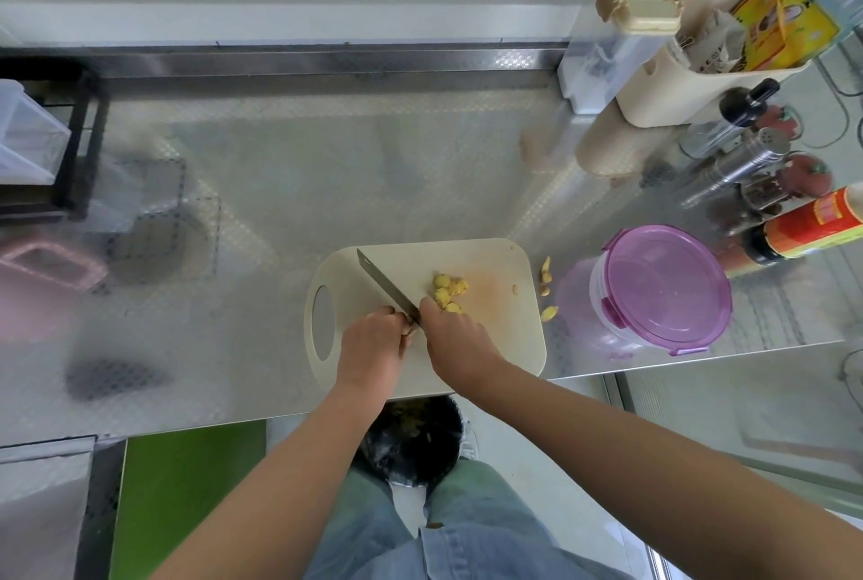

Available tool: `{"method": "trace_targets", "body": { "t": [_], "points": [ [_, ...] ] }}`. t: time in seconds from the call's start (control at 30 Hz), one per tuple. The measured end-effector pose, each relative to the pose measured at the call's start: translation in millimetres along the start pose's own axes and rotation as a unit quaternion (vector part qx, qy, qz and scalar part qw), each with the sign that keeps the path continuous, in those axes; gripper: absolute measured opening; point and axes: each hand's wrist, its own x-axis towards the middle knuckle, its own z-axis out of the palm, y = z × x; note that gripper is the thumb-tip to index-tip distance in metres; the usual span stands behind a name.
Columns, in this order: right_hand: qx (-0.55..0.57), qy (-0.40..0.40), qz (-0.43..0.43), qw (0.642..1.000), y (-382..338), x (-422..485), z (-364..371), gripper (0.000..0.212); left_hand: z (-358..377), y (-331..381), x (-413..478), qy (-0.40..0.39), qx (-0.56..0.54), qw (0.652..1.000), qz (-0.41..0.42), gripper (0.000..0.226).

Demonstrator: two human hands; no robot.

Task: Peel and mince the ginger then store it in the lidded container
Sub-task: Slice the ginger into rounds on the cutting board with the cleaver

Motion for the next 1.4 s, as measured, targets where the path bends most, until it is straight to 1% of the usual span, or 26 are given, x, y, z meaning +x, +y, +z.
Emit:
{"method": "trace_targets", "body": {
  "t": [0.13,0.27,0.33,0.4,0.5,0.67,0.77,0.87,1.0,1.13,1.3,1.4],
  "points": [
    [0.011,-0.013,-0.006,1.0,-11.3,11.9,-7.3,0.025,2.2,-0.5,2.9,-0.024,0.025,0.999,-0.023,0.015],
    [0.004,-0.003,0.001,1.0,-6.7,12.8,-1.9,0.024,0.7,-0.2,2.5,-0.021,0.031,0.999,-0.011,0.016],
    [0.019,-0.003,0.011,1.0,-2.1,13.6,-2.4,0.02,-0.2,-1.8,1.4,-0.022,0.027,0.999,-0.004,0.015],
    [0.061,0.005,0.027,0.998,2.4,12.6,-4.3,0.011,0.5,-4.1,0.9,-0.012,0.012,1.0,-0.004,0.012],
    [0.1,0.026,0.028,0.994,5.9,7.4,-5.5,0.015,3.2,-8.7,1.2,0.029,-0.009,0.999,-0.019,0.009],
    [0.091,0.05,0.007,0.995,10.0,0.2,-8.0,0.015,3.2,-9.3,-2.3,0.029,0.031,0.998,-0.037,0.011],
    [0.077,0.042,0.009,0.996,9.9,-3.2,-4.3,0.015,2.1,-5.0,-3.2,0.028,0.051,0.997,-0.044,0.013],
    [0.062,0.034,0.014,0.997,10.3,-5.5,-1.7,0.009,2.6,-4.5,-2.1,0.029,0.064,0.997,-0.044,0.017],
    [0.057,0.032,0.017,0.998,8.7,-5.4,-0.5,0.009,1.3,-5.3,1.7,0.009,0.076,0.996,-0.047,0.023],
    [0.041,0.03,0.011,0.999,4.3,-4.3,-4.9,0.008,-0.7,-5.4,4.5,-0.006,0.089,0.995,-0.045,0.025],
    [0.001,0.03,0.013,0.999,-4.9,-2.0,-7.0,0.016,0.0,-6.9,6.5,-0.017,0.084,0.995,-0.054,0.026],
    [-0.004,0.03,0.018,0.999,-9.5,-1.7,-7.2,0.02,-0.5,-6.8,8.3,-0.028,0.089,0.994,-0.055,0.027]
  ]
}}
